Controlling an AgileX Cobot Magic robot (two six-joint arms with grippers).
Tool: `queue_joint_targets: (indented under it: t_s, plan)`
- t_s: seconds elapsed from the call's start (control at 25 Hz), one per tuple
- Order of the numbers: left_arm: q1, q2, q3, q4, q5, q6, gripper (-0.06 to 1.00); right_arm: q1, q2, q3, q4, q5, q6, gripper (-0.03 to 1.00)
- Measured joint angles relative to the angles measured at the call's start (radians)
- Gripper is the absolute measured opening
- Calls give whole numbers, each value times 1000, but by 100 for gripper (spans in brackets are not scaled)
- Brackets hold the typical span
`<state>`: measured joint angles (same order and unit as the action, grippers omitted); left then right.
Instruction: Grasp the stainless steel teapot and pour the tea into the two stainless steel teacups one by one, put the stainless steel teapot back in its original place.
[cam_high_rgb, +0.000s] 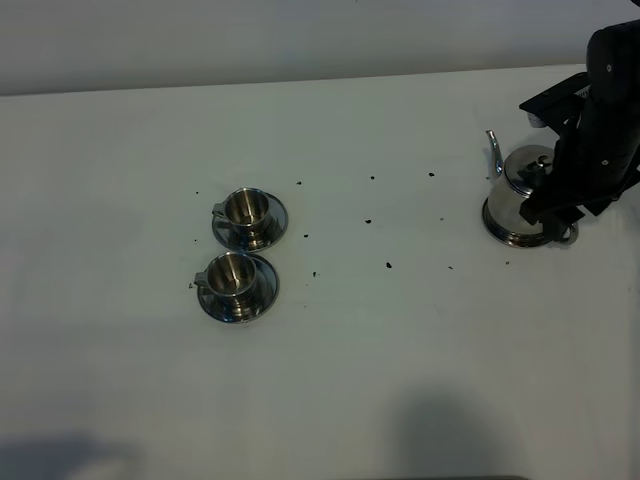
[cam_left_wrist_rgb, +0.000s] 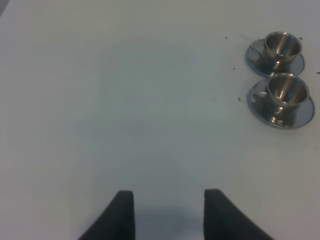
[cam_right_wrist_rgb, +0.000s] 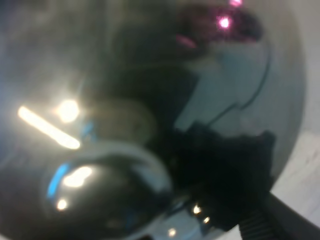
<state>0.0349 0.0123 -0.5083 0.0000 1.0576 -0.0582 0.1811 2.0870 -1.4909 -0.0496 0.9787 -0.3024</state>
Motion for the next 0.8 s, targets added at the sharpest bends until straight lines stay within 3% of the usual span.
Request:
queue_joint_targets:
  t_s: [0.48,0.8]
  plan:
    - [0,0,0,0,0,0,36,-1,0,2,7,-31,-1,53]
    - [0,0,0,0,0,0,36,-1,0,2,7,-31,-1,41]
